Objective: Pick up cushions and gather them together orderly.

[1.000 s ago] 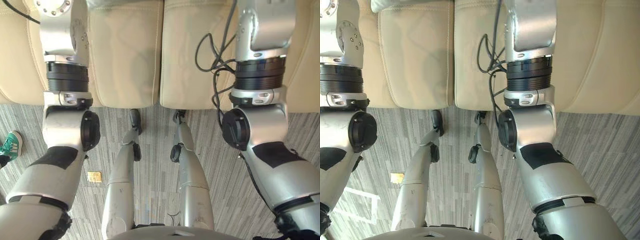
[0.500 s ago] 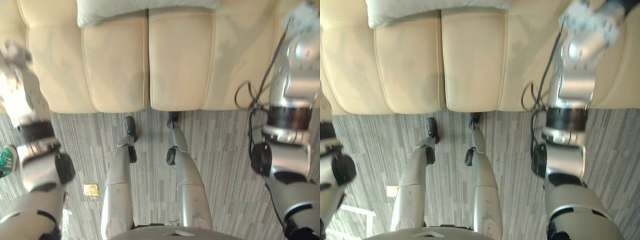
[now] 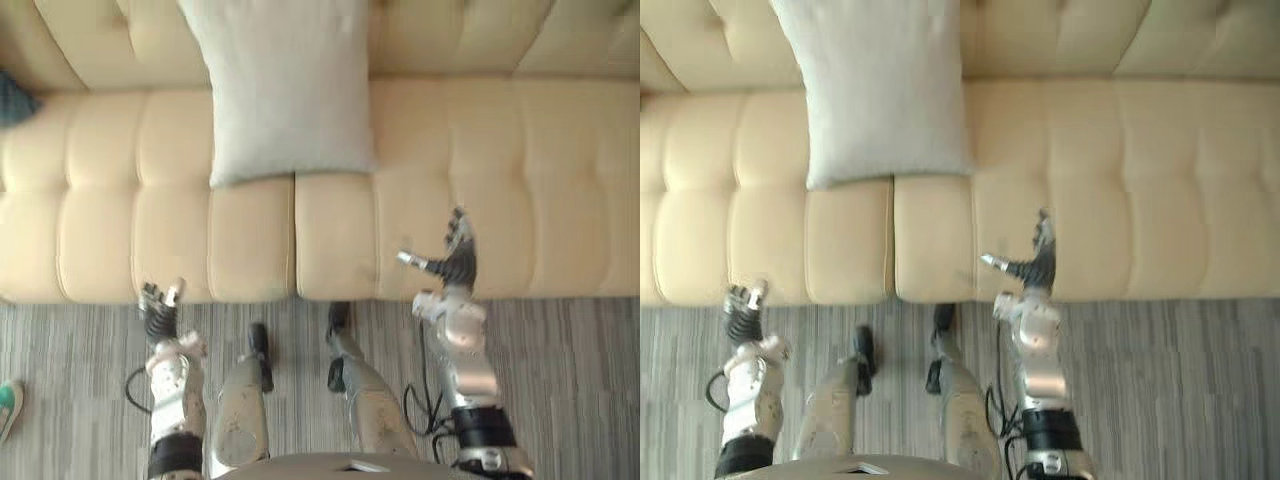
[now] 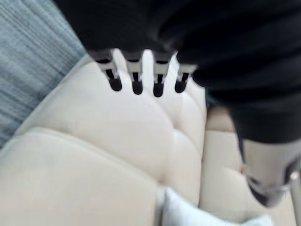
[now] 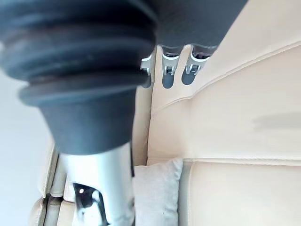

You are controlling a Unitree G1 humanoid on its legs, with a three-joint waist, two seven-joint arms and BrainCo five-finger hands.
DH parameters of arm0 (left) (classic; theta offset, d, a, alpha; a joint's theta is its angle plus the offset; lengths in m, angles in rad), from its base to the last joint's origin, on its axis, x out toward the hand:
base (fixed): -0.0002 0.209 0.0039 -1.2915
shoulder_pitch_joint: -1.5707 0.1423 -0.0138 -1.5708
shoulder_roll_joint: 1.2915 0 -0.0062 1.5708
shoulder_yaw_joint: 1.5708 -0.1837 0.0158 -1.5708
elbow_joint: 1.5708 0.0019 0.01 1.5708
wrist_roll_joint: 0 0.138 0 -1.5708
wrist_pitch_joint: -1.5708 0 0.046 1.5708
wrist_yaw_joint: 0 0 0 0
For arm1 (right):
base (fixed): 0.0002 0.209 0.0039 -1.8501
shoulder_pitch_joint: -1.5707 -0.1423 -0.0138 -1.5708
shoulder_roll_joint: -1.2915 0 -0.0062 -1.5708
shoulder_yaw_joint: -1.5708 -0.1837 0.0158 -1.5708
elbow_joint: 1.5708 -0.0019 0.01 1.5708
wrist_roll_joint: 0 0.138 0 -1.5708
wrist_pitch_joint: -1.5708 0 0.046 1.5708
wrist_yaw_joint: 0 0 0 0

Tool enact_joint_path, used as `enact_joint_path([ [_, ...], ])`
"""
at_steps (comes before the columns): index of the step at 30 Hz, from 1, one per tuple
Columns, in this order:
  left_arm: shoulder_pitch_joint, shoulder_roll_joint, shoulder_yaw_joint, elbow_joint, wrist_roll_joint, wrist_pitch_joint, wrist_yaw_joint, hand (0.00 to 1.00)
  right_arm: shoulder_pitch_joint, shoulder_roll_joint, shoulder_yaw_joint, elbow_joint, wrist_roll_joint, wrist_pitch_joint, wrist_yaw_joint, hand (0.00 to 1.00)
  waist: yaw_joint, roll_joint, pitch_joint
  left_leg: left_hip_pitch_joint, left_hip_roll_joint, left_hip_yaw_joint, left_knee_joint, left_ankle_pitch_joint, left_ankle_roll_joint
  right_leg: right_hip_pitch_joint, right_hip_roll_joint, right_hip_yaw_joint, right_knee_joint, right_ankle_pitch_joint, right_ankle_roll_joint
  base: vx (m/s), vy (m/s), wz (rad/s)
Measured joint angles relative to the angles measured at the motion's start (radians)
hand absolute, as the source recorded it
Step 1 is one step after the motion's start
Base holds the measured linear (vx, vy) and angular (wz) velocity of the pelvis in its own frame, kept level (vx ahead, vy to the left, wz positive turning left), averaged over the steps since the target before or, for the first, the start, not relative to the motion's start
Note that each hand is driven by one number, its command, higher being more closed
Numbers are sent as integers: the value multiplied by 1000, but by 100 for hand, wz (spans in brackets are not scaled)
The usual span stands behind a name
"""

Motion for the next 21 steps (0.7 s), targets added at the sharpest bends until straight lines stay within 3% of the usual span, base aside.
enact_joint_path([
  [4,29,3,-5,204,88,29,-38,0,70,45,-13,156,-38,14,28,0,-5,1,-56,121,-1,37,-44,-19,4,101,-2,-2,-32,-8,5,46,67,-29],
  [8,42,2,-3,397,148,53,-79,0,103,58,-61,391,-79,45,49,0,-14,0,-122,208,-11,59,-76,-33,-8,187,4,30,-100,22,27,70,70,-23],
  [17,34,46,9,520,213,69,-101,0,74,51,-114,641,-115,82,49,0,-30,-6,-136,344,-35,170,-92,-60,2,255,11,166,-103,52,58,13,88,-41],
  [19,21,69,-28,516,233,69,-101,0,55,52,-103,680,-113,83,49,0,-42,-17,-130,327,-47,196,-72,-63,21,228,3,180,-79,56,79,-98,61,-28],
  [20,14,73,-35,504,242,71,-101,0,42,51,-91,685,-112,83,50,0,-43,-5,-122,316,-31,214,-81,-44,44,202,-8,170,-36,30,105,-111,51,-5],
  [21,9,73,-38,496,243,70,-101,0,34,51,-89,689,-112,83,49,0,-45,9,-113,308,-22,210,-77,-42,44,162,-10,138,62,-20,86,-90,52,11],
])
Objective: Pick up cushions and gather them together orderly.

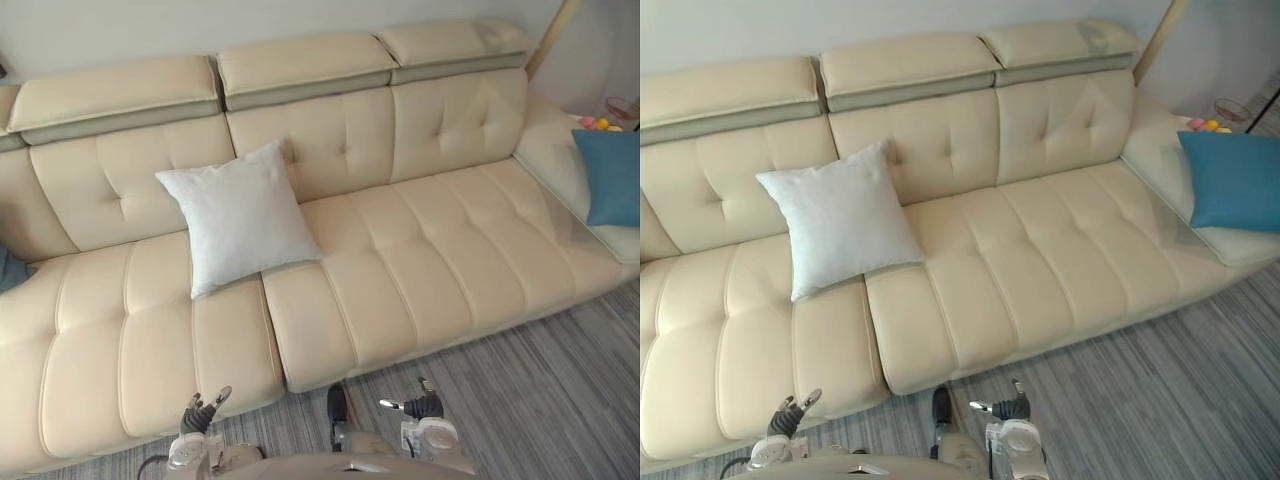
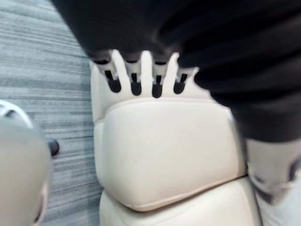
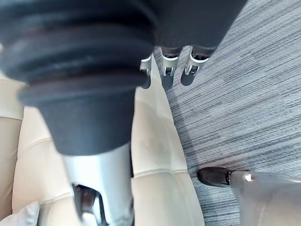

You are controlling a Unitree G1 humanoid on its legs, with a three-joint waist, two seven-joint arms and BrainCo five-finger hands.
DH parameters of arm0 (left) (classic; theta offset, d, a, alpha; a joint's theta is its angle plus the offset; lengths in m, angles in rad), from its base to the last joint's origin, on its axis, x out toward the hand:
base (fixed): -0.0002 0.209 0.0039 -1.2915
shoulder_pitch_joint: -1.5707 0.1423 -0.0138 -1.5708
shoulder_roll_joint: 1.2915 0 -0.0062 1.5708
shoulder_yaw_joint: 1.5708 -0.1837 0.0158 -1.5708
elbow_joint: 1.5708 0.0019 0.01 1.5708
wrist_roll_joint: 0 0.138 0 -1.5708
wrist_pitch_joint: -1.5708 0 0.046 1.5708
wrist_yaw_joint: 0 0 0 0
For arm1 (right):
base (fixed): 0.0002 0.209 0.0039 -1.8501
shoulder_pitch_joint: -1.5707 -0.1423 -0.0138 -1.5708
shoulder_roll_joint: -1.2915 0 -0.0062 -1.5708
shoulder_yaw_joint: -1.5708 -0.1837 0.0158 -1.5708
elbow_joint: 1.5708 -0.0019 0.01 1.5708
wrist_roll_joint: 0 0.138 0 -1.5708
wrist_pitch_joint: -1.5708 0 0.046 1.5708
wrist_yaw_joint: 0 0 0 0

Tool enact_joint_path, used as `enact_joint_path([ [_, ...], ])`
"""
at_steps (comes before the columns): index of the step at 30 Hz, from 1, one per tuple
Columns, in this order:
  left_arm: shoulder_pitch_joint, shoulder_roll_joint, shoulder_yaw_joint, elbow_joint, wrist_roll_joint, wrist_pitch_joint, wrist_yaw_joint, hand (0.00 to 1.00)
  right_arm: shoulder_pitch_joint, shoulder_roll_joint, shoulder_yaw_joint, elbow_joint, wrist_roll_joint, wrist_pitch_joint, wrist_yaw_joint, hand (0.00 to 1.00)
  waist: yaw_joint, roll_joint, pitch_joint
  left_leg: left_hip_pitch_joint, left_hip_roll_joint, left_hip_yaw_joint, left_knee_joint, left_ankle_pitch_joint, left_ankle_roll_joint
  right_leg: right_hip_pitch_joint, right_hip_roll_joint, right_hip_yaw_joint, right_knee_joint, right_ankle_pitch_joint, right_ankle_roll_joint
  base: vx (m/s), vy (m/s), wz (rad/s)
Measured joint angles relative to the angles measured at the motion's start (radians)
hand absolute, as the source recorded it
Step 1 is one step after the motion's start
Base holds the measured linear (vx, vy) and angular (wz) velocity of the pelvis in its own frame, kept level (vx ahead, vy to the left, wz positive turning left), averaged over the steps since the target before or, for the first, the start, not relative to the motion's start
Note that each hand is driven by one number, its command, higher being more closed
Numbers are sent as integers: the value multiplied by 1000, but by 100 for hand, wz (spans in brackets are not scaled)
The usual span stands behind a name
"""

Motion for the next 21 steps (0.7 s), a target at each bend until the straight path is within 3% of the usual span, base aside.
enact_joint_path([
  [1,-10,0,-9,-6,0,0,1,0,-8,2,1,14,2,1,1,0,1,-3,3,3,8,-12,-3,13,-3,-70,-19,-64,281,-133,-40,-11,25,44],
  [2,-5,11,-22,-19,0,3,1,0,-6,6,2,42,2,1,1,0,-3,-1,9,14,-1,-49,12,21,-1,-83,-69,-102,535,-249,-22,8,-17,55],
  [4,-10,18,-18,-35,0,6,4,0,-5,11,5,64,5,-1,1,0,0,-41,9,-10,-31,-97,50,25,6,-52,-78,-102,529,-273,-6,-73,-75,47],
  [5,-4,5,-19,-36,-1,9,3,0,-25,-2,3,64,9,-1,0,0,20,-7,-4,-27,-7,-118,10,52,18,-3,-43,-77,406,-272,12,-167,-122,17],
  [6,-2,-3,-18,-41,-1,8,4,0,-30,-4,-1,62,9,-1,-1,0,27,6,-10,-35,4,-115,-7,63,0,10,-31,-56,363,-277,7,-533,-414,9],
  [7,7,-41,-36,-66,-11,11,26,0,-65,27,-18,25,19,0,-4,0,43,31,50,-138,53,-158,16,128,-52,94,11,-83,205,-299,-39,-487,-415,15],
  [10,7,-42,-38,-71,-12,11,27,0,-27,30,-27,16,19,1,-9,0,45,27,54,-120,51,-159,-20,158,-44,98,15,-82,200,-295,-36,-285,-151,1],
  [12,21,-46,-37,-73,-12,10,27,0,-4,25,-29,-14,19,2,-9,0,44,32,47,-120,55,-155,-45,166,-61,85,18,-92,189,-269,-51,-127,-6,-12],
  [13,27,-36,-26,-72,-12,9,26,0,15,40,-31,-14,20,1,-9,0,33,-10,14,-124,31,-140,-83,157,-85,68,-2,-87,138,-232,-77,-79,14,-28],
  [14,19,-28,-11,-65,-12,9,26,0,2,50,-39,-11,28,0,-9,0,42,-14,23,-164,33,-151,118,98,-30,69,-11,-74,87,-184,-86,-76,40,-38],
  [15,18,-42,-5,-57,-12,10,27,0,4,46,-37,-14,36,0,-7,0,43,-1,25,-158,33,-181,218,56,-31,78,-5,-69,58,-162,-77,-34,66,-34],
  [16,17,-51,3,-48,-12,10,27,0,5,43,-42,-18,37,0,-8,0,40,11,28,-120,35,-191,201,32,-43,88,5,-66,47,-148,-68,-24,83,-22],
  [17,14,-57,1,-26,-12,10,28,0,14,36,-64,-7,37,4,-8,0,37,40,25,-59,28,-201,105,6,-58,97,23,-56,25,-130,-50,-41,126,-15],
  [21,5,-29,-28,8,-11,14,26,0,26,65,-69,15,38,13,-3,0,23,10,18,0,-16,-188,-47,29,-30,157,4,-52,-123,-33,-29,-53,99,-7],
])
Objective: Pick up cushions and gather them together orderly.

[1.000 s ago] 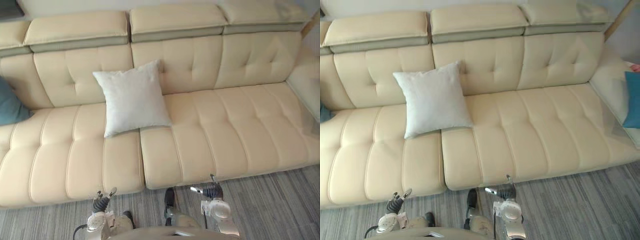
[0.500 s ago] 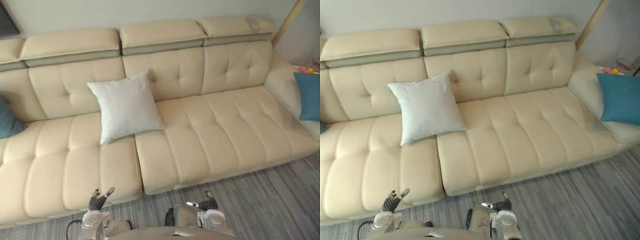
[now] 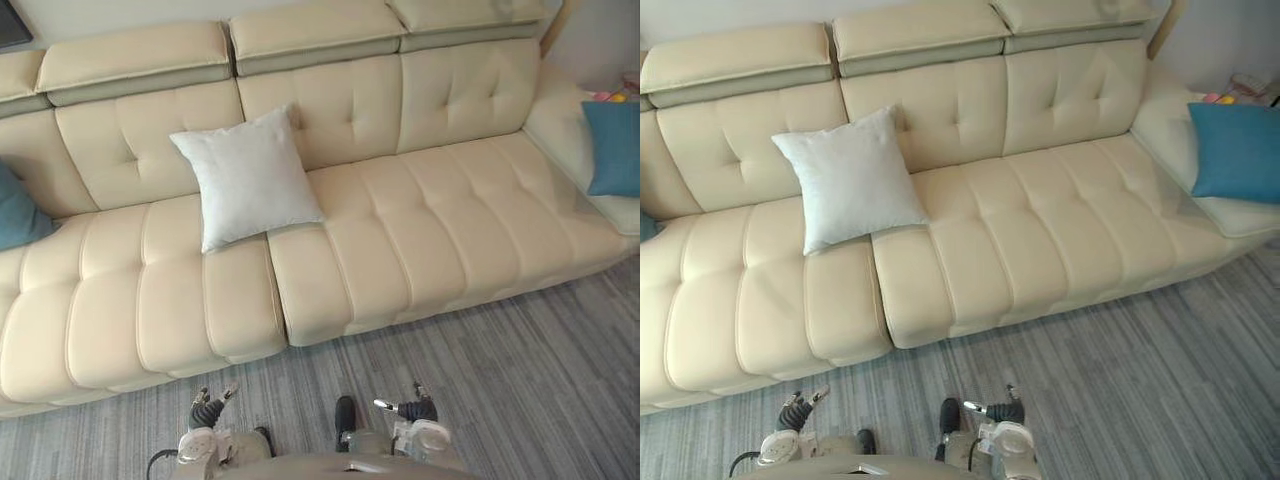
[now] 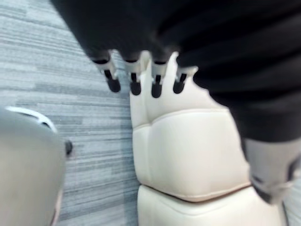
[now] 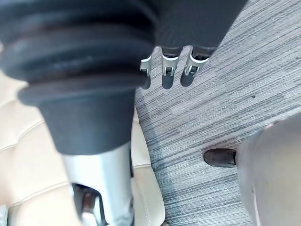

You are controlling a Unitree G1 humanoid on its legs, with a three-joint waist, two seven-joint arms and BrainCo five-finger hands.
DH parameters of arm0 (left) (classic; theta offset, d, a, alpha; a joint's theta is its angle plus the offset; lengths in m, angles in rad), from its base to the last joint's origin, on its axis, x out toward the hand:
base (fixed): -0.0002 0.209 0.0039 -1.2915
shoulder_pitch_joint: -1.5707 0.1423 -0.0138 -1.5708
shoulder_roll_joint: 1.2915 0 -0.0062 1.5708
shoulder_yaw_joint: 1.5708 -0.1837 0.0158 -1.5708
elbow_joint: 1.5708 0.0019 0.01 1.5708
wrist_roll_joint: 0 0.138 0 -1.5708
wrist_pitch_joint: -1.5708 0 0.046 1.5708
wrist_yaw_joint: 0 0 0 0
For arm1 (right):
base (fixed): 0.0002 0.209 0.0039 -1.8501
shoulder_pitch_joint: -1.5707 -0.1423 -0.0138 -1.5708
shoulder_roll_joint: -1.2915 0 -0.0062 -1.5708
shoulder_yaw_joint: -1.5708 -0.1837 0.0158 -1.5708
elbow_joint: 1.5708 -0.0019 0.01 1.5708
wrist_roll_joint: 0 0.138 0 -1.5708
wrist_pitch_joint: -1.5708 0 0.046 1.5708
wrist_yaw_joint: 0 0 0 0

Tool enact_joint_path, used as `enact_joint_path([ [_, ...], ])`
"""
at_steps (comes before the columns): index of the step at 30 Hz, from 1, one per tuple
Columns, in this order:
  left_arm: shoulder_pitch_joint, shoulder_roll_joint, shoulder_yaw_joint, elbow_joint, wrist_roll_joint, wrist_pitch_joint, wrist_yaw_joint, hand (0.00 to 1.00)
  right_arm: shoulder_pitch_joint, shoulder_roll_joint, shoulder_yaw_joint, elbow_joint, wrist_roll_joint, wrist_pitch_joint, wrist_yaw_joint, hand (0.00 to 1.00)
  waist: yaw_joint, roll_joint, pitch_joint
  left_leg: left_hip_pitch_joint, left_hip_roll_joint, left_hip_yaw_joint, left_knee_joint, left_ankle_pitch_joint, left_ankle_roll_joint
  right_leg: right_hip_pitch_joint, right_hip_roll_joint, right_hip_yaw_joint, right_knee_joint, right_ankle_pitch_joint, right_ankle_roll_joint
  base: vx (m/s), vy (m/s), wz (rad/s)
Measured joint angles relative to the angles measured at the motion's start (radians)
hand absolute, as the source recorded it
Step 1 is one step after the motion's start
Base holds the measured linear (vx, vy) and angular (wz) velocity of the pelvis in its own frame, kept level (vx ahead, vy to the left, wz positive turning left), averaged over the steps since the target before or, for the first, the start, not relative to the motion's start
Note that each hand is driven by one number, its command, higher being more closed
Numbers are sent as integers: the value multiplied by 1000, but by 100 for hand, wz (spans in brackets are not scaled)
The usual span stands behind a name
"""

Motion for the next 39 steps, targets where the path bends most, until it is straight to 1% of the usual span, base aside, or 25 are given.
enact_joint_path([
  [8,-23,18,-48,43,44,5,-5,0,-2,-26,-1,48,19,4,0,0,-16,-1,-4,35,-12,73,-10,-15,-7,0,9,108,-42,45,15,-46,30,-36],
  [11,-39,29,-53,46,50,9,-10,0,-10,-33,-6,52,38,3,1,0,-30,-17,3,38,-13,177,20,-51,-6,-52,42,235,-41,78,24,-63,5,-114],
  [12,-40,34,-58,45,50,9,-13,0,-16,-35,-5,52,43,4,1,0,-36,-21,7,37,-10,209,27,-61,-1,-66,47,247,-48,69,17,-92,1,-150],
  [13,-43,38,-61,44,51,11,-20,0,-33,-39,-6,55,49,5,1,0,-51,-12,10,35,16,300,27,-59,9,-92,46,161,-39,17,-31,-83,-12,-169],
  [14,-49,37,-71,41,51,13,-25,0,-53,-43,-6,70,50,5,1,0,-50,15,23,40,57,362,39,-58,8,-127,37,0,27,-16,-70,-65,-17,-178],
  [15,-51,43,-74,34,50,13,-27,0,-65,-43,-6,85,51,6,2,0,-51,12,22,54,77,400,49,-58,7,-154,19,-136,106,-55,-96,101,-43,-169],
  [16,-57,59,-83,34,49,14,-27,0,-65,-42,-6,92,56,7,1,0,-56,11,24,72,85,440,75,-60,4,-160,-26,-354,219,-117,-136,138,-54,-149],
  [17,-54,66,-90,34,49,14,-27,0,-49,-47,-6,94,59,7,1,0,-56,1,20,93,77,434,92,-71,-13,-137,-48,-430,253,-131,-133,205,-119,-143],
  [19,-63,65,-96,28,49,14,-28,0,-54,-65,-4,91,59,4,2,0,-65,12,23,115,80,434,91,-77,-19,-141,-32,-403,285,-140,-131,105,-109,-105],
  [21,-69,55,-127,9,49,6,-32,0,-64,-86,-8,90,62,3,3,0,-71,41,32,142,83,435,108,-81,-22,-175,-7,-311,316,-183,-116,54,-25,-113],
  [22,-71,54,-130,10,49,6,-33,0,-65,-84,-13,88,64,3,2,0,-74,41,32,141,88,435,136,-81,-22,-186,-6,-298,328,-194,-115,45,-44,-85],
  [23,-75,50,-132,17,49,8,-33,0,-64,-85,-29,89,72,5,1,0,-76,41,33,113,133,432,270,-81,-21,-191,4,-275,357,-226,-120,104,-88,-76],
  [24,-73,48,-136,17,49,9,-34,0,-61,-86,-25,91,76,6,1,0,-73,42,36,82,182,409,409,-62,10,-173,28,-247,356,-234,-129,135,-105,-80],
  [25,-69,46,-138,17,49,9,-34,0,-59,-86,-24,91,77,7,1,0,-70,44,39,63,205,384,476,-43,38,-157,40,-234,347,-236,-133,133,-76,-79],
  [26,-56,42,-139,17,49,8,-34,0,-57,-83,-13,91,78,7,1,0,-64,42,47,10,230,300,600,-51,42,-124,71,-192,330,-236,-138,163,-38,-100],
  [27,-39,36,-138,15,49,9,-34,0,-67,-87,-1,95,78,7,1,0,-52,53,50,-55,204,182,682,-112,10,-92,99,-147,310,-236,-142,127,-16,-101],
  [28,-35,34,-138,15,48,9,-34,0,-70,-88,-1,100,78,7,1,0,-47,56,54,-78,187,146,689,-127,5,-77,109,-129,298,-234,-141,183,9,-96],
  [30,-28,33,-130,-4,37,6,-34,0,-74,-88,-6,130,78,7,1,0,-29,42,64,-148,128,51,650,-155,9,-38,120,-92,261,-230,-134,134,20,-69],
  [31,-31,30,-122,-27,31,0,-33,0,-69,-84,-11,127,79,11,0,0,-11,39,75,-208,76,-9,565,-159,8,-5,126,-56,242,-230,-134,167,33,-73],
  [33,-31,9,-105,-46,24,-6,-33,0,-71,-84,-13,112,79,11,0,0,15,49,80,-279,9,-113,408,-139,-24,22,139,3,225,-231,-130,184,58,-92],
  [35,-33,5,-104,-53,22,-13,-33,0,-81,-83,-29,99,79,8,-1,0,29,55,81,-293,-27,-183,221,-71,-51,38,147,42,201,-234,-128,166,80,-97],
  [36,-35,5,-100,-52,15,-14,-32,0,-89,-74,-28,93,79,7,-1,0,44,60,82,-295,-24,-200,71,-1,-51,61,165,86,175,-233,-125,292,121,-112],
  [37,-38,6,-94,-49,14,-14,-32,0,-91,-67,-28,92,79,6,-2,0,53,59,81,-293,-19,-207,32,54,-39,75,175,121,168,-241,-114,366,160,-114],
  [38,-39,6,-91,-48,13,-14,-32,0,-91,-64,-28,91,79,6,-1,0,56,56,80,-288,-19,-218,33,80,-33,82,176,136,168,-247,-108,388,175,-103],
  [39,-40,10,-82,-43,10,-14,-33,0,-92,-59,-22,90,78,6,-1,0,55,50,70,-280,-32,-222,42,127,2,85,173,192,190,-281,-92,421,206,-78],
])
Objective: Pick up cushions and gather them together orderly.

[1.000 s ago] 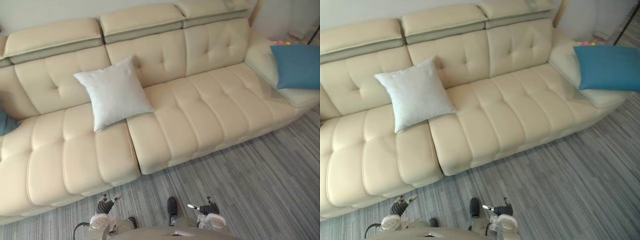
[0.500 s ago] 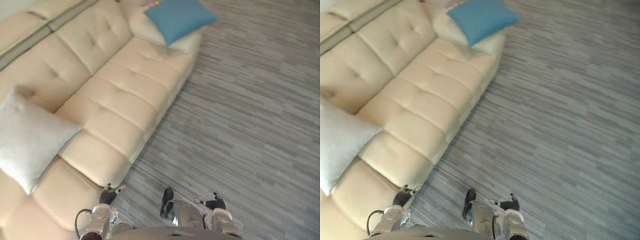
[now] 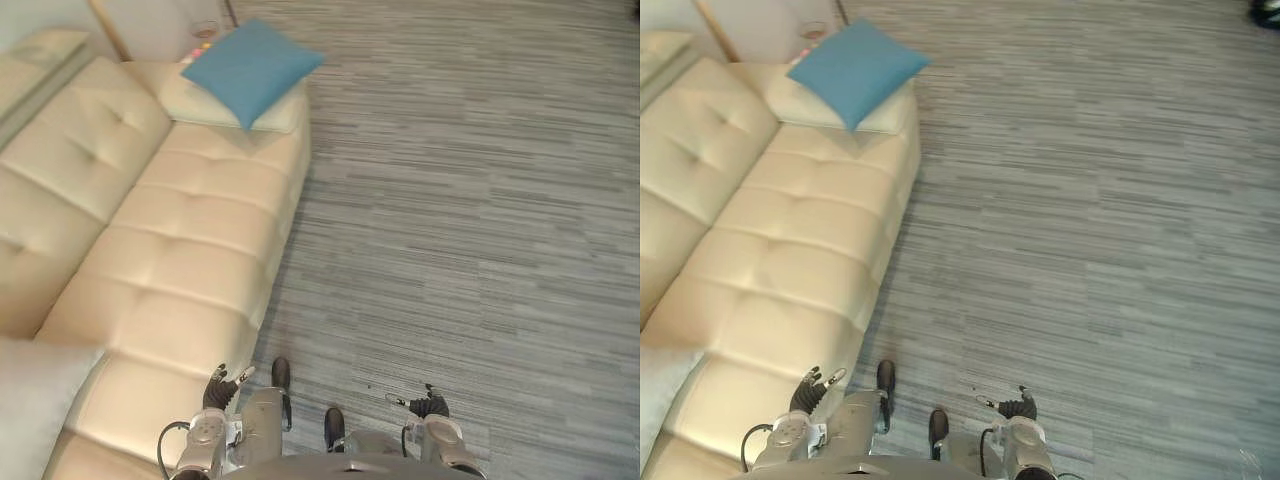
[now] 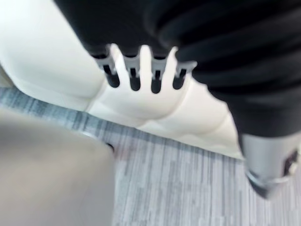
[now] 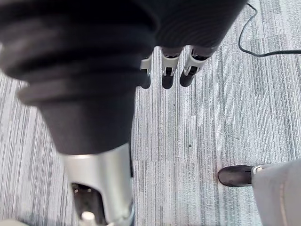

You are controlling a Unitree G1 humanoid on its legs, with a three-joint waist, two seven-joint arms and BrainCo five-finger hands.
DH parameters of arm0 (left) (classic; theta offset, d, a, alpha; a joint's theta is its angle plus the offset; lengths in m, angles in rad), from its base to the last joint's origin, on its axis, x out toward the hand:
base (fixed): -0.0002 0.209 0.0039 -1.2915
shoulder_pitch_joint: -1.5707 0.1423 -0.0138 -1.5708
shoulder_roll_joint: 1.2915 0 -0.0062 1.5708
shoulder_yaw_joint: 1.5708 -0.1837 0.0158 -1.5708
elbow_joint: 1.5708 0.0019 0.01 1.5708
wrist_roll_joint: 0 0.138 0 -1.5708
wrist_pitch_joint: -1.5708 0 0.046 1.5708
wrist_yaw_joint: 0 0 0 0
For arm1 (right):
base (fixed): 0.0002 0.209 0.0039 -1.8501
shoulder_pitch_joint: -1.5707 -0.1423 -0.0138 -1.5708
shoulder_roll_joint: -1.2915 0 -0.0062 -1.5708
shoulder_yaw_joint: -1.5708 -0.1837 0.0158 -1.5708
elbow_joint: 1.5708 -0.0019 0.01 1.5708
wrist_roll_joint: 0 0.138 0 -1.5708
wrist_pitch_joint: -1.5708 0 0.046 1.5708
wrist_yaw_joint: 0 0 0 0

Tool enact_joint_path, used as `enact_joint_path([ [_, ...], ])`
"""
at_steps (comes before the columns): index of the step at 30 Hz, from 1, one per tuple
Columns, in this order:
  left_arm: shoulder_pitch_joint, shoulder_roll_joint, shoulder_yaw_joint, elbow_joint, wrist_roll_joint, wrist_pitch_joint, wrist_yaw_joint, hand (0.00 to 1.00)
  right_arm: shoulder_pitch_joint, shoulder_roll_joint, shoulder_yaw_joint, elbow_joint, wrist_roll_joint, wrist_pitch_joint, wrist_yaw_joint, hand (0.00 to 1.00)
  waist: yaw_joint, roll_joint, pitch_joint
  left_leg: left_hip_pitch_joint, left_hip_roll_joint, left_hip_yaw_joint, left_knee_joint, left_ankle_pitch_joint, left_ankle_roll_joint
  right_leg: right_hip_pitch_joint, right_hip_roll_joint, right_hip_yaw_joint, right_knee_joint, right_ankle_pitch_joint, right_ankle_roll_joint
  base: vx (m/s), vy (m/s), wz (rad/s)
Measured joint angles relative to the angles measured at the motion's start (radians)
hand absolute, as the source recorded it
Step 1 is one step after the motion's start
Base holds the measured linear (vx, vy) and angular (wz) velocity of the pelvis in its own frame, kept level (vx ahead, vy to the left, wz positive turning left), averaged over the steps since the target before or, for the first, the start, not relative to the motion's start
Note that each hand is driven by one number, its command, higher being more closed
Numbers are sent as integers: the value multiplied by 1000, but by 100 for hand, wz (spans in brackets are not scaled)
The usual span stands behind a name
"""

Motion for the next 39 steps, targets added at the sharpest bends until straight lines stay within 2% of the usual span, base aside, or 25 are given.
enact_joint_path([
  [2,0,7,4,1,0,0,0,0,6,0,8,0,0,-1,0,0,-3,-24,-6,4,-17,15,49,11,34,-20,-19,35,71,-61,38,473,239,-79],
  [3,-1,18,-5,2,0,1,1,0,30,6,16,0,-1,-3,1,0,-3,-55,-19,9,-34,63,91,-50,54,-58,-54,50,193,-131,131,435,218,-63],
  [4,-2,20,-10,2,-1,1,1,0,32,8,15,1,-2,-3,1,0,-2,-58,-20,14,-37,75,103,-63,66,-75,-60,48,243,-144,169,434,214,-50],
  [6,-1,35,-25,10,-1,6,2,0,41,20,17,0,-2,-3,2,0,-17,-64,-18,68,-54,109,147,-137,96,-127,-89,25,462,-148,306,384,183,-31],
  [7,2,37,-35,11,-1,11,3,0,44,30,19,-1,-2,-3,3,0,-19,-63,-16,102,-58,115,158,-177,105,-162,-101,0,586,-119,349,505,207,-30],
  [8,3,42,-43,11,-1,15,8,0,44,31,22,-11,-7,-6,5,0,-24,-66,-11,146,-62,123,167,-216,114,-206,-127,-53,726,-97,329,581,167,-24],
  [9,7,46,-61,13,-2,20,11,0,41,28,24,-22,-20,-6,4,0,-35,-65,-7,213,-64,125,165,-257,119,-253,-187,-164,851,-118,219,409,97,-14],
  [11,1,46,-65,19,-4,22,15,0,35,27,35,-39,-31,-7,4,0,-41,-55,9,312,-58,128,108,-276,119,-300,-231,-254,818,-164,132,479,12,-4],
  [14,-6,45,-66,21,-4,23,23,0,14,20,36,-36,-31,-7,4,0,-58,-47,13,413,-17,130,14,-273,113,-388,-214,-295,510,-145,107,499,-66,6],
  [15,-8,46,-66,27,-5,23,24,0,6,17,35,-35,-28,-7,4,0,-64,-44,15,437,-3,128,-11,-270,109,-408,-203,-285,354,-77,112,588,-155,23],
  [16,-9,51,-66,52,-4,23,24,0,11,15,35,-32,-29,-5,3,0,-73,-59,12,473,-9,109,-38,-265,77,-399,-196,-252,110,64,121,513,-155,27],
  [17,-5,56,-66,56,-4,22,23,0,13,15,34,-29,-29,-4,3,0,-76,-67,13,493,-11,100,-41,-270,62,-392,-200,-231,50,134,125,550,-207,40],
  [18,-1,55,-64,70,-3,23,23,0,16,10,31,-31,-28,-3,2,0,-84,-74,8,519,-1,66,-30,-291,23,-372,-205,-221,52,291,97,558,-224,32],
  [20,-17,17,-61,95,-2,21,24,0,-3,-18,19,-28,-29,-4,2,0,-83,-6,10,485,53,20,101,-268,-24,-389,-174,-254,193,203,49,589,-231,28],
  [21,-16,10,-58,95,-2,20,24,0,-3,-19,11,-29,-29,-4,2,0,-80,-1,10,464,58,15,159,-248,-28,-384,-173,-261,215,177,38,516,-197,25],
  [23,-21,-8,-13,94,-1,21,23,0,5,-11,16,-32,-29,-1,1,0,-83,14,14,333,94,-1,478,-84,-27,-303,-163,-283,212,110,25,525,-215,22],
  [25,-18,-8,-1,74,-1,19,21,0,26,2,19,-39,-28,-2,1,0,-59,21,20,215,168,61,785,-125,-20,-162,-131,-289,144,78,6,531,-154,0],
  [28,-13,-6,-7,37,-2,16,21,0,40,6,18,-40,-18,-2,-1,0,-37,12,23,64,179,150,799,-183,15,-13,-128,-295,46,36,5,411,-51,8],
  [31,-12,-11,-7,14,-13,9,20,0,38,7,-6,-37,-18,-1,-3,0,-21,12,23,-16,105,200,393,-193,9,61,-153,-295,-13,20,43,400,79,0],
  [32,-12,-12,-6,15,-14,8,20,0,35,6,-8,-35,-18,-1,-3,0,-12,12,23,-18,70,189,205,-151,3,85,-164,-287,-23,1,55,452,178,-7],
  [33,-11,-13,-5,15,-21,7,19,0,43,6,-16,-31,-19,-1,-5,0,-4,9,25,-1,35,188,8,-35,0,128,-183,-282,-35,-27,79,466,198,-8],
  [34,-10,-12,-5,14,-22,6,19,0,45,6,-16,-27,-19,-1,-6,0,1,5,26,11,25,189,-28,27,-7,147,-191,-277,-39,-37,88,530,229,-11],
  [35,-9,-8,-5,16,-21,4,19,0,45,3,-14,-25,-20,0,-6,0,10,-2,18,39,5,205,-53,112,32,178,-202,-266,-56,-50,107,451,167,-7],
  [37,-15,1,-1,16,-22,0,16,0,27,12,-1,5,-24,-1,-4,0,7,-30,13,32,-19,218,-2,76,102,195,-225,-246,-83,-30,107,495,170,8],
  [39,-24,13,26,12,-23,-2,7,0,17,27,10,7,-34,0,-4,0,15,-41,15,-7,-6,225,154,8,131,238,-236,-213,-105,42,123,558,260,14],
])
